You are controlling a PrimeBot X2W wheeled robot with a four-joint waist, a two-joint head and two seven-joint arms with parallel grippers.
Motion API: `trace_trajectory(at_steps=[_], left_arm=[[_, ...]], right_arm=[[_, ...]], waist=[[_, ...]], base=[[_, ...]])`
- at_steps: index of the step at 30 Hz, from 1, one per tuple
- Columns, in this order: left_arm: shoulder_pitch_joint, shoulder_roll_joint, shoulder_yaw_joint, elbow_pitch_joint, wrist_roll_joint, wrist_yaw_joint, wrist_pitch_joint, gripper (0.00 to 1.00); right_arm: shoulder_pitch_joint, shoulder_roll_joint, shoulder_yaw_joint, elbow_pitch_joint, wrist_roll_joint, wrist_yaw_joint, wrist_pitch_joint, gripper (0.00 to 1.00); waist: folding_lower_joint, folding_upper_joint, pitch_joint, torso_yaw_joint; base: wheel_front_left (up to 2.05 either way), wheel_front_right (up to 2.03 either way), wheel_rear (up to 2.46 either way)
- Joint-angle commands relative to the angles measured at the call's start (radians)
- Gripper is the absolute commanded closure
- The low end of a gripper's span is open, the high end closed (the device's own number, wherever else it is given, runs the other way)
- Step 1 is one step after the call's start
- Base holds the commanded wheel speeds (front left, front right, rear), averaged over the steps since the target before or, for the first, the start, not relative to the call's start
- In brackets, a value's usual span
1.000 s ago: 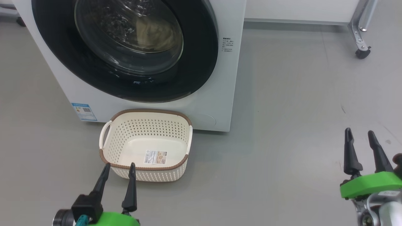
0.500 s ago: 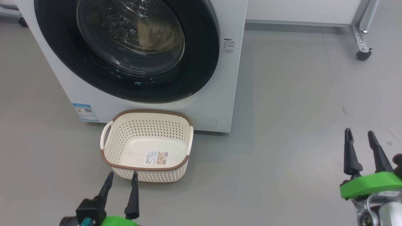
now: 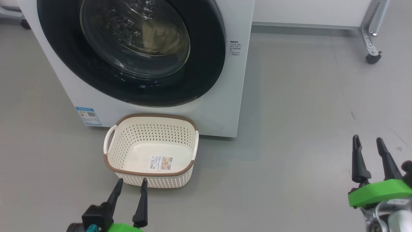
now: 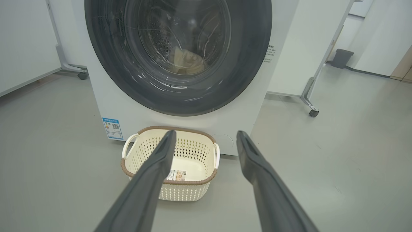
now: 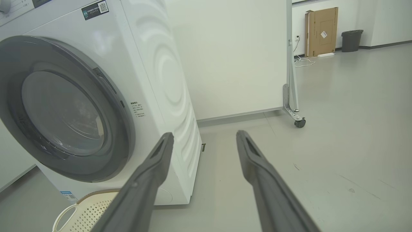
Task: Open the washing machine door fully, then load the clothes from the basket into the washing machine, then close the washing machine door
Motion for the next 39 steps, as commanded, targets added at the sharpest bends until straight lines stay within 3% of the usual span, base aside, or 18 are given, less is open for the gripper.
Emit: trace_trajectory(at_steps=[1,25,26,31,39], left_arm=[[-0.036,0.014,0.034,-0.034,-0.001,-0.003,-0.011,0.0],[-0.022,0.032,0.011,-0.101,-0.062,-0.003,-0.011,0.0],[0.002,0.02,-0.023,-0.066,-0.056,0.0,0.0,1.0],[0.038,0.012,-0.034,0.011,-0.057,0.001,0.005,1.0],[0.033,0.015,-0.019,0.005,-0.135,0.001,0.021,1.0]], right_arm=[[-0.031,-0.01,0.021,-0.029,-0.004,-0.003,-0.007,0.0],[-0.032,-0.01,0.023,-0.023,-0.004,-0.003,-0.007,0.0],[0.0,0.0,0.001,0.006,0.0,0.0,0.0,1.0],[0.042,0.021,0.006,0.087,0.0,0.0,0.002,1.0],[0.033,0.02,0.006,0.084,0.076,0.0,0.026,1.0]], waist=[[0.0,-0.0001,0.0,0.0],[0.0,-0.0001,-0.002,0.002],[0.0,-0.0001,-0.002,0.002],[0.0002,-0.0001,-0.002,0.002],[0.0002,-0.0001,0.0,-0.001]], base=[[0.0,0.0,0.0],[0.0,0.0,0.0],[0.0,0.0,0.0],[0.0,0.0,0.0],[0.0,0.0,0.0]])
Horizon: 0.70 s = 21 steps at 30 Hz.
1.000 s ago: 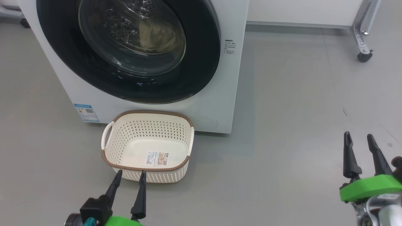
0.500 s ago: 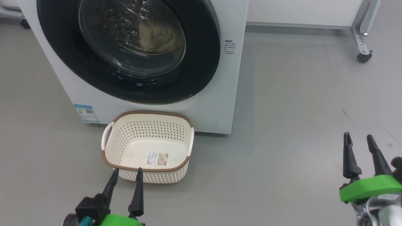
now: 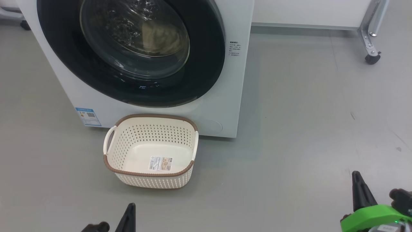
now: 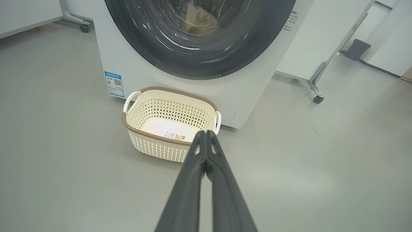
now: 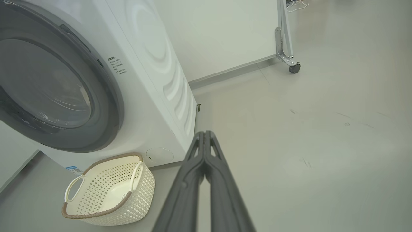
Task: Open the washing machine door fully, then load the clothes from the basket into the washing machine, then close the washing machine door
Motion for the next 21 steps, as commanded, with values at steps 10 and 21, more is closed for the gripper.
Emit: trace_trajectory(at_steps=[10,21], left_arm=[[-0.052,0.007,0.04,-0.038,-0.131,-0.001,0.029,1.0],[-0.063,0.009,0.067,-0.044,-0.252,-0.001,0.056,1.0]], right_arm=[[-0.052,-0.016,0.009,-0.047,0.133,0.0,0.035,1.0],[-0.061,-0.019,0.016,-0.057,0.253,-0.001,0.066,1.0]], waist=[[0.0,0.0,0.003,-0.004],[-0.0001,0.0,0.006,-0.008]], base=[[0.0,0.0,0.0],[0.0,0.0,0.0]])
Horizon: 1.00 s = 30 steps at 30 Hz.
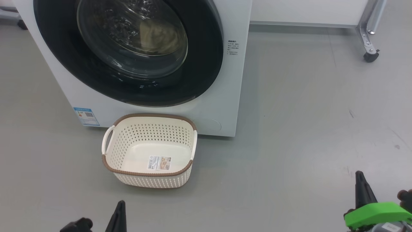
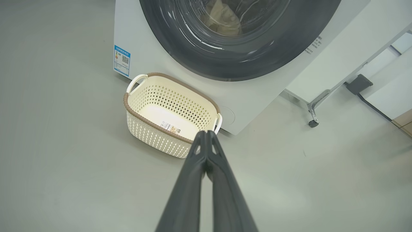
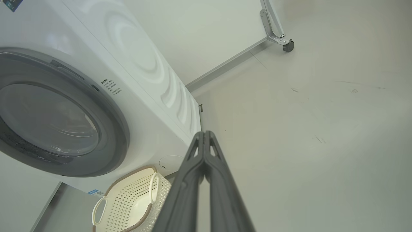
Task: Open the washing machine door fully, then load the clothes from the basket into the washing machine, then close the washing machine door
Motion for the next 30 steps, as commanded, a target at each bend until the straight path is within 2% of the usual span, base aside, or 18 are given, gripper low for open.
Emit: trace_trajectory(at_steps=[1,30], left_arm=[[-0.051,0.009,0.023,-0.039,-0.029,-0.001,0.008,1.0],[-0.075,0.01,0.098,-0.06,-0.332,-0.002,0.082,1.0]], right_arm=[[-0.061,-0.019,0.007,-0.04,0.032,-0.001,0.01,1.0],[-0.084,-0.026,0.024,-0.065,0.339,-0.002,0.092,1.0]], waist=[[-0.0001,0.0,0.0,0.0],[-0.0001,0.0,0.008,-0.01]], base=[[0.0,0.0,0.0],[0.0,0.0,0.0]])
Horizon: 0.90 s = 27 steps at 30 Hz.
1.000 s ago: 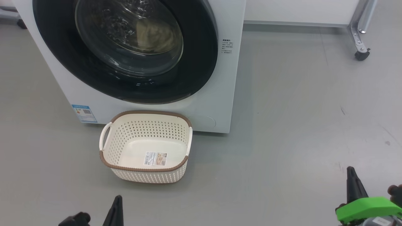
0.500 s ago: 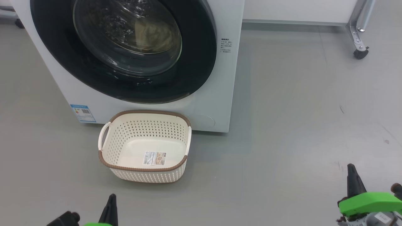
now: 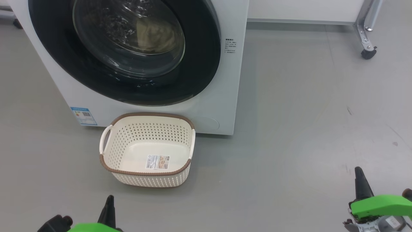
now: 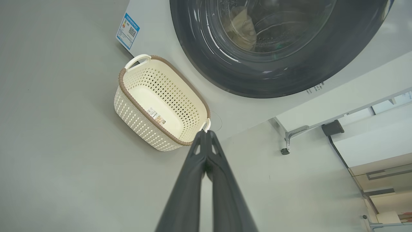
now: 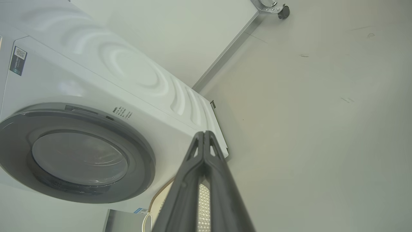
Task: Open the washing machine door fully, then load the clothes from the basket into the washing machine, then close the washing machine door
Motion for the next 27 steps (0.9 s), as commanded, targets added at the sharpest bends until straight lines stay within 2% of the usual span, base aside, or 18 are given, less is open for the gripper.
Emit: trace_trajectory(at_steps=[1,27], left_arm=[[-0.051,0.01,0.029,-0.036,-0.027,-0.002,0.006,1.0],[-0.074,0.007,0.104,-0.053,-0.304,-0.003,0.079,1.0]], right_arm=[[-0.063,-0.025,0.011,-0.04,0.03,-0.002,0.011,1.0],[-0.084,-0.032,0.026,-0.063,0.315,-0.002,0.087,1.0]], waist=[[0.0,0.0,0.0,0.0],[-0.0001,0.0,0.007,-0.009]], base=[[0.0,0.0,0.0],[0.0,0.0,0.0]])
